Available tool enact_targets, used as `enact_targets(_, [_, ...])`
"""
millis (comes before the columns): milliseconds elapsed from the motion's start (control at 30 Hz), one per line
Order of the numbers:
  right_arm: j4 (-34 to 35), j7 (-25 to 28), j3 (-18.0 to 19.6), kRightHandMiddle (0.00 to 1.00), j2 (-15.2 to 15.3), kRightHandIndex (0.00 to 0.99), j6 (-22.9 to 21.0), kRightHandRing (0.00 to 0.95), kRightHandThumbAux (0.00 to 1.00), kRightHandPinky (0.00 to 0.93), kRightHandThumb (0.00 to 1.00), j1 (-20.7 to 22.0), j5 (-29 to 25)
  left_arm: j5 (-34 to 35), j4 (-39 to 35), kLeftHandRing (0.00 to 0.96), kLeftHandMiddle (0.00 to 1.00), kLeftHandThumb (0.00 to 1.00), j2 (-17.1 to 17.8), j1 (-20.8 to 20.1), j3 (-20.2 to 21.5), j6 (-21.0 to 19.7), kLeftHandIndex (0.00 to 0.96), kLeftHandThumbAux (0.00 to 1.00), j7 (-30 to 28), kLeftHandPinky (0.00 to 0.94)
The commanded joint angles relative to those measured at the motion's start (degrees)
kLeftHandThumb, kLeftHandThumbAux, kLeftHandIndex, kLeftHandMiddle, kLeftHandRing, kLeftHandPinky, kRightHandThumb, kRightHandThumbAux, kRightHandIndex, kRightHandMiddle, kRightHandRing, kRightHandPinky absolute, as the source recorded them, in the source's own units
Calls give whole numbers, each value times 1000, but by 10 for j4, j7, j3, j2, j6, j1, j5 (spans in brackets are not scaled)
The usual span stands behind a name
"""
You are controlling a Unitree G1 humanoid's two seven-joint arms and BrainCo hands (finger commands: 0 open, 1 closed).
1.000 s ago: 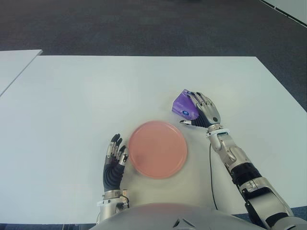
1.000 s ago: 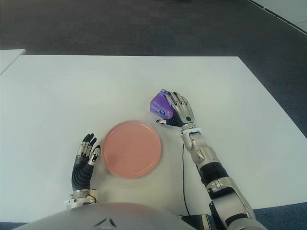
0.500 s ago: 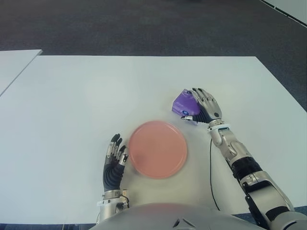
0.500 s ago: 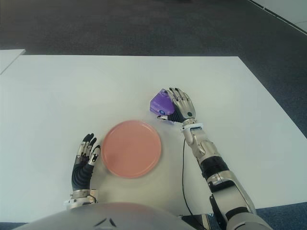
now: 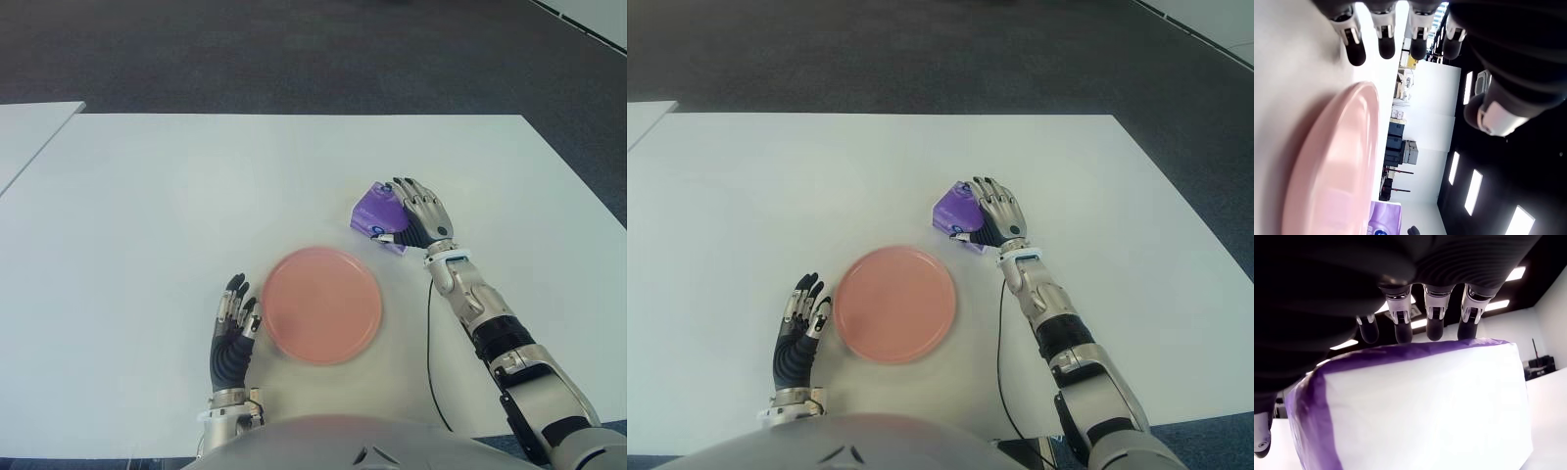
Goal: Put the tissue paper into the plate.
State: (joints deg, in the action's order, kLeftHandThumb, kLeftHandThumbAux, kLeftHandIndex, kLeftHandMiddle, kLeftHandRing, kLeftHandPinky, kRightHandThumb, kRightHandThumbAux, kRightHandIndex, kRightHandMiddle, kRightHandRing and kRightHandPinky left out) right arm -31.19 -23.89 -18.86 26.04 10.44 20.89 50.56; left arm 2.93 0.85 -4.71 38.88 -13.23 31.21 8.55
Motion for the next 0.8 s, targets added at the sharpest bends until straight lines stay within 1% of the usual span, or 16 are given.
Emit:
enact_targets(33, [-16,4,-9,0,0,0,-6,0,517,0,268,10,-5,9,42,0,38,103,-28,11,6,-38,18,560,8,0])
enact_targets(567, [-52,2,-25,7,-6,0,-3,0,529,0,300,38,-9,7,49,0,33,111,-32,9,8,-26,16,550,9,0])
enact_targets(800, [-102,-22,-40,14,-18,0,5,0,533,0,301,49,-9,-14,44,0,27,107,-28,14,5,-23,8,561,14,0])
